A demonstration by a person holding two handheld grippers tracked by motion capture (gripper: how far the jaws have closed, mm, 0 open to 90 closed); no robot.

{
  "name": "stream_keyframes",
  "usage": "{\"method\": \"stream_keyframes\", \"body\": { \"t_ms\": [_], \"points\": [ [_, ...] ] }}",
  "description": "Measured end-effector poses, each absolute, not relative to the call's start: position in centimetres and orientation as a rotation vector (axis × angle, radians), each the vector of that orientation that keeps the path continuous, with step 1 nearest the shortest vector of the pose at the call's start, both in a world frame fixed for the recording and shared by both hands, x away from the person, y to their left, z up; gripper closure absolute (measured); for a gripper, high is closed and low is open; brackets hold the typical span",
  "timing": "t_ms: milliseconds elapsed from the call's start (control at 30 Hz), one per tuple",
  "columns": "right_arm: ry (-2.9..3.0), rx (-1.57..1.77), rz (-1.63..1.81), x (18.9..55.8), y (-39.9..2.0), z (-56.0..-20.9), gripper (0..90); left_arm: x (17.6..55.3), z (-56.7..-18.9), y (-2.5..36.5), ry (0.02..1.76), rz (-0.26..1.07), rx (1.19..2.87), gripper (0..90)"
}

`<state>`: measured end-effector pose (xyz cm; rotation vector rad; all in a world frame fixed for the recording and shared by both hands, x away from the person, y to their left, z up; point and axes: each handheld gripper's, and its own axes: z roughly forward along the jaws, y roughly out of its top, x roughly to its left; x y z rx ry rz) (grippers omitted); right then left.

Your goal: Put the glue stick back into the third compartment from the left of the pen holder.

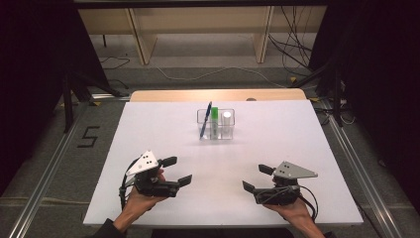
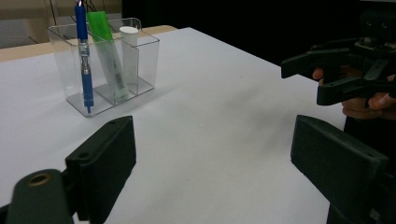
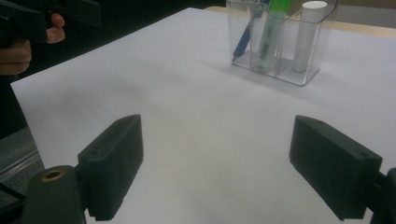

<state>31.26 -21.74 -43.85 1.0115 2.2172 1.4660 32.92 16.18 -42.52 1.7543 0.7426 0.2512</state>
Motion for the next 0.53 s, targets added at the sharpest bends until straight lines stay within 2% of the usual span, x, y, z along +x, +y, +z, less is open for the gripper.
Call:
{"method": "stream_keyframes", "body": {
  "t_ms": [533],
  "points": [
    [2.216, 1.011, 1.462, 31.31, -21.74, -43.88, 18.4, 32.94, -42.52, 16.13, 0.747, 0.252, 1.756, 13.7]
  ]
}}
